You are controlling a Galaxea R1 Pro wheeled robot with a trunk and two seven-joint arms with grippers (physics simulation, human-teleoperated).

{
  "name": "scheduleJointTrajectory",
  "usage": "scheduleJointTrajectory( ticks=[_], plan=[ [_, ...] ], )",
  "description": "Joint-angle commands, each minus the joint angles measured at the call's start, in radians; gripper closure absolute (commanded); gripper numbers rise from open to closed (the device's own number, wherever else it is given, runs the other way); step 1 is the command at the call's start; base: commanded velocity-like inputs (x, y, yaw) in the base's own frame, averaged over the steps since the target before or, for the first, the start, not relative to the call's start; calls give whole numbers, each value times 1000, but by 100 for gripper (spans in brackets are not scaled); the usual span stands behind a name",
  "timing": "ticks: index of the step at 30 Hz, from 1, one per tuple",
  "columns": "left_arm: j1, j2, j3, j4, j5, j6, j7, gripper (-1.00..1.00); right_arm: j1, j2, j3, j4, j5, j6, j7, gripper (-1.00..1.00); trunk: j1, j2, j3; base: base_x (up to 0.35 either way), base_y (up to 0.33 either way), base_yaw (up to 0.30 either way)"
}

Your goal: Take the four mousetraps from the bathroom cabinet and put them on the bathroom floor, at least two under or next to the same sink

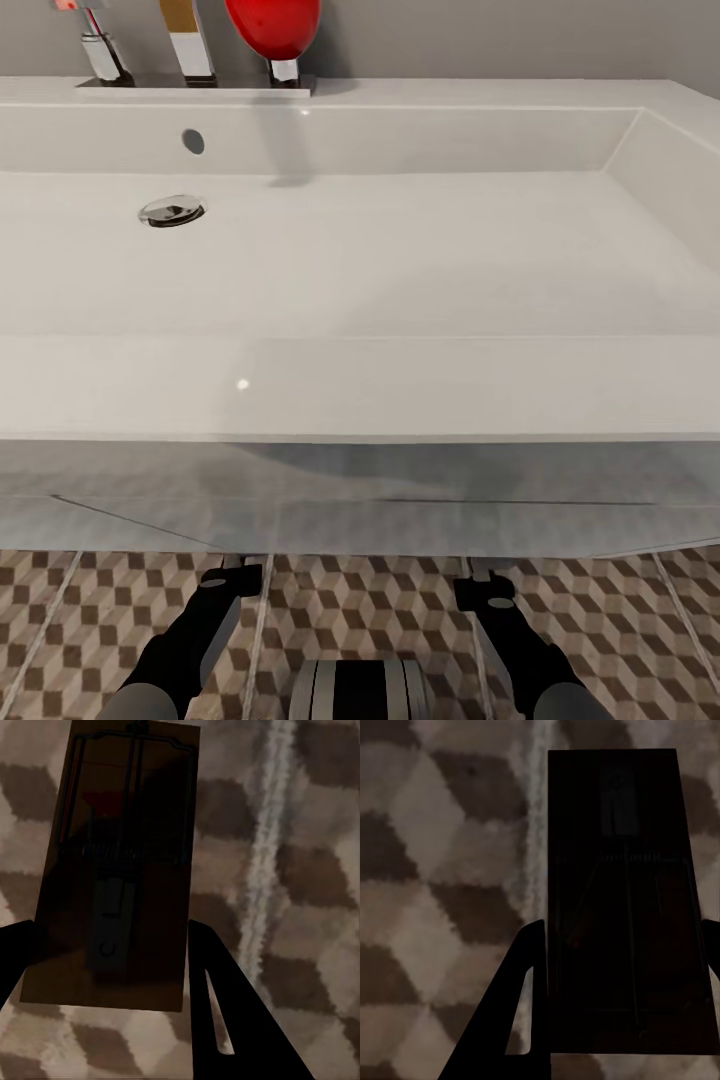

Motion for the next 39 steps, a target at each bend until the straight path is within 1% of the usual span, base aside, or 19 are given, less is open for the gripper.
scheduleJointTrajectory(
  ticks=[1, 9, 16, 20, 26, 28, 33, 36, 39],
  plan=[
    [0, 0, -1, -2, 2, 6, 4, 100, 0, 1, -5, -3, 9, 6, 2, 100, 0, 0, -1, 0, 0, 0],
    [0, 0, 1, -2, 3, 5, 4, 100, 0, 2, -5, -4, 9, -3, 2, 100, 0, 0, -1, 0, 0, 0],
    [0, 0, 2, 0, 3, 4, 4, 100, 0, 2, -4, -4, 9, -52, 1, 100, 0, 0, -1, 0, 0, 0],
    [0, 0, 1, 4, 3, 4, 4, 100, 0, 1, -5, 2, 9, -68, 1, 100, 0, 0, -1, 0, 0, 0],
    [0, -1, -2, 11, 3, 0, 3, 100, 0, 0, -6, 10, 1, -125, 0, 100, 0, 0, -1, 0, 0, 0],
    [0, -1, -2, 11, 3, -4, 3, 100, 0, 2, -7, 13, 0, -133, 0, 100, 0, 0, -1, 0, 0, 0],
    [0, 0, -3, 13, 1, -44, 3, 100, -1, 1, -7, 40, 0, -158, 0, 100, 0, 0, -1, 0, 0, 0],
    [0, -1, -4, 24, -2, -79, 3, 100, -1, -1, -7, 50, 0, -187, 0, 100, 0, 0, -1, 0, 0, 0],
    [0, -1, -4, 37, -6, -96, 2, 100, -1, -2, -7, 54, 0, -201, 0, 100, 0, 0, -1, 0, 0, 0]
  ],
)
